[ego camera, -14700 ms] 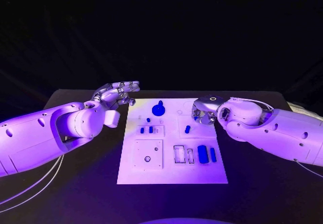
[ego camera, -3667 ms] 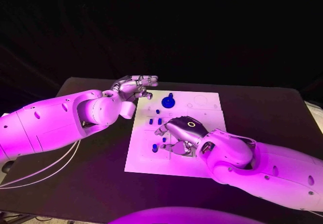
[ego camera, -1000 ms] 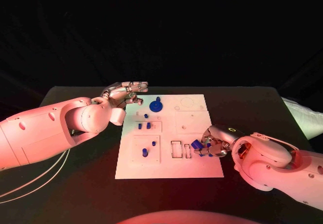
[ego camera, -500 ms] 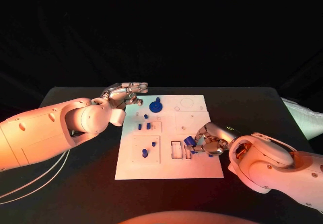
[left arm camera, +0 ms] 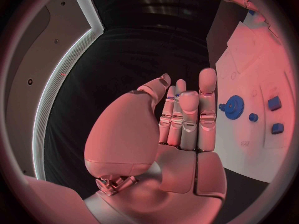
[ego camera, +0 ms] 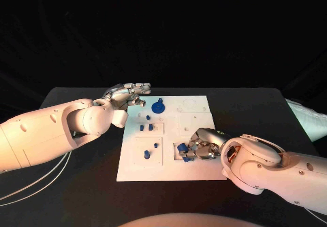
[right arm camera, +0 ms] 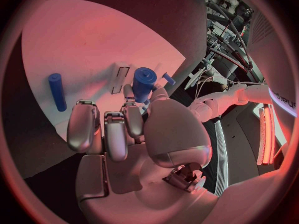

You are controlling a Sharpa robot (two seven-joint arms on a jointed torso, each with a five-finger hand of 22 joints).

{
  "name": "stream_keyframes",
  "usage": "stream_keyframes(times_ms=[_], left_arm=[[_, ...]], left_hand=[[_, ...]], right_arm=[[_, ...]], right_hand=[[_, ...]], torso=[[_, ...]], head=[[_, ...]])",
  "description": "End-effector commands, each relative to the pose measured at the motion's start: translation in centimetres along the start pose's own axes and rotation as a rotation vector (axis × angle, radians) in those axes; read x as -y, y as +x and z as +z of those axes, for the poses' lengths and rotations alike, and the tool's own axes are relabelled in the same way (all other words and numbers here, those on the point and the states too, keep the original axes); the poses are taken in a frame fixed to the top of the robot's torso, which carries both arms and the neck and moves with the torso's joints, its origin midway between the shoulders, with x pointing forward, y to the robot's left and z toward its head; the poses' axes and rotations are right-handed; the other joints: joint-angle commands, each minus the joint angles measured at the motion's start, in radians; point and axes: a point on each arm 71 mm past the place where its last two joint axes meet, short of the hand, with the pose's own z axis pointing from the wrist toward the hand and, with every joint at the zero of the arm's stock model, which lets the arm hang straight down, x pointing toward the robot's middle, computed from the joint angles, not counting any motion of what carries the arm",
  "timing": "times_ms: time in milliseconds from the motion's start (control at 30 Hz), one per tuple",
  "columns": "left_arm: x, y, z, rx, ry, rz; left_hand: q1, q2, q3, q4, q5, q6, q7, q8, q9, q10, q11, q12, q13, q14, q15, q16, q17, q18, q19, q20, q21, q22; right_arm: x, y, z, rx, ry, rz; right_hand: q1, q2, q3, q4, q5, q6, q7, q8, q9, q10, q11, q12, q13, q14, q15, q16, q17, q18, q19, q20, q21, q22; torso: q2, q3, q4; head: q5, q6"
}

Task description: Assemble the parts on the task board

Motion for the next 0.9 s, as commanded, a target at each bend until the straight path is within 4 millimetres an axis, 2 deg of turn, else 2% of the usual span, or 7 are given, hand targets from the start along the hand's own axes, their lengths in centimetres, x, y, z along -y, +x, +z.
stream_keyframes(times_ms=[33,233,333,400,567,767,900], left_arm=[[0.03,0.33,0.02,-0.026,0.002,-0.002],[0.04,0.28,-0.01,-0.025,0.001,-0.002],[0.03,0.26,-0.03,-0.026,0.000,-0.002],[0.02,0.27,-0.04,-0.028,-0.002,-0.001],[0.01,0.29,-0.05,-0.032,-0.004,0.000],[0.01,0.24,-0.09,-0.032,-0.005,0.000],[0.02,0.22,-0.10,-0.031,-0.006,0.000]], left_hand=[[0.005,0.008,-0.007,-0.001,-0.002,-0.008,0.001,0.004,-0.001,-0.009,0.000,0.003,0.001,-0.006,0.002,-0.001,0.000,0.014,-0.001,0.002,-0.003,-0.002],[0.005,0.008,-0.007,-0.001,-0.002,-0.008,0.001,0.004,-0.001,-0.009,0.000,0.003,0.001,-0.006,0.002,-0.001,0.000,0.014,-0.001,0.002,-0.003,-0.002],[0.006,0.008,-0.008,-0.001,-0.002,-0.008,0.002,0.004,-0.001,-0.010,0.000,0.004,0.001,-0.006,0.002,-0.002,-0.001,0.014,0.000,0.002,-0.004,-0.002],[0.006,0.008,-0.008,-0.001,-0.002,-0.008,0.002,0.004,-0.001,-0.010,0.000,0.004,0.001,-0.006,0.002,-0.002,-0.001,0.014,0.000,0.002,-0.004,-0.002],[0.006,0.008,-0.008,-0.001,-0.002,-0.008,0.002,0.004,-0.001,-0.010,0.000,0.004,0.001,-0.006,0.002,-0.002,-0.001,0.014,0.000,0.002,-0.004,-0.002],[0.006,0.008,-0.008,-0.001,-0.002,-0.008,0.002,0.004,-0.001,-0.010,0.000,0.004,0.001,-0.006,0.002,-0.002,-0.001,0.014,0.000,0.002,-0.004,-0.002],[0.006,0.008,-0.008,-0.001,-0.002,-0.008,0.002,0.004,-0.001,-0.010,0.000,0.004,0.001,-0.006,0.002,-0.002,-0.001,0.014,0.000,0.002,-0.004,-0.002]], right_arm=[[0.02,0.14,0.17,-0.006,0.018,-0.024],[-0.10,0.08,0.35,0.012,0.015,-0.041],[-0.20,0.02,0.45,0.023,0.009,-0.055],[-0.28,0.01,0.50,0.029,0.005,-0.062],[-0.42,0.00,0.57,0.036,-0.002,-0.075],[-0.52,-0.03,0.45,0.042,-0.012,-0.081],[-0.60,0.00,0.37,0.041,-0.022,-0.082]], right_hand=[[0.000,0.016,-0.011,0.001,-0.009,0.046,-0.039,0.005,0.002,0.010,-0.011,-0.002,-0.064,0.086,-0.008,0.002,0.157,-0.014,0.002,-0.009,0.005,0.000],[-0.057,0.017,-0.055,0.001,-0.091,0.049,-0.041,0.006,0.012,0.013,-0.013,-0.013,-0.064,0.084,-0.010,-0.001,0.152,-0.013,0.000,-0.012,0.001,-0.006],[-0.118,0.004,-0.108,0.000,-0.230,0.048,-0.040,0.005,0.020,0.012,-0.013,-0.024,-0.066,0.083,-0.010,-0.005,0.147,-0.011,-0.004,-0.012,-0.006,-0.015],[-0.141,-0.008,-0.130,0.001,-0.276,0.044,-0.039,0.004,0.024,0.010,-0.012,-0.031,-0.067,0.082,-0.009,-0.008,0.141,-0.010,-0.008,-0.012,-0.011,-0.023],[-0.192,-0.033,-0.151,0.002,-0.292,0.039,-0.037,0.003,0.031,0.005,-0.010,-0.044,-0.072,0.081,-0.008,-0.013,0.134,-0.007,-0.015,-0.011,-0.020,-0.038],[-0.193,-0.035,-0.148,0.001,-0.289,0.039,-0.037,0.003,0.032,0.006,-0.010,-0.043,-0.069,0.081,-0.008,-0.013,0.134,-0.007,-0.014,-0.011,-0.020,-0.037],[-0.129,-0.022,-0.123,-0.008,-0.258,0.040,-0.038,0.005,0.040,0.010,-0.011,-0.041,-0.060,0.082,-0.008,-0.012,0.137,-0.008,-0.012,-0.010,-0.020,-0.034]], torso=[[0.000,0.0005,-0.0005],[0.000,0.0004,-0.0003],[0.000,0.0006,-0.0014],[0.000,0.0009,-0.0017],[0.000,0.0009,-0.0015],[0.000,0.0009,-0.0016],[0.000,0.0010,-0.0016]], head=[[0.002,0.000],[0.004,-0.001],[0.005,-0.001],[0.006,-0.001],[0.005,-0.001],[0.005,-0.002],[0.006,-0.003]])
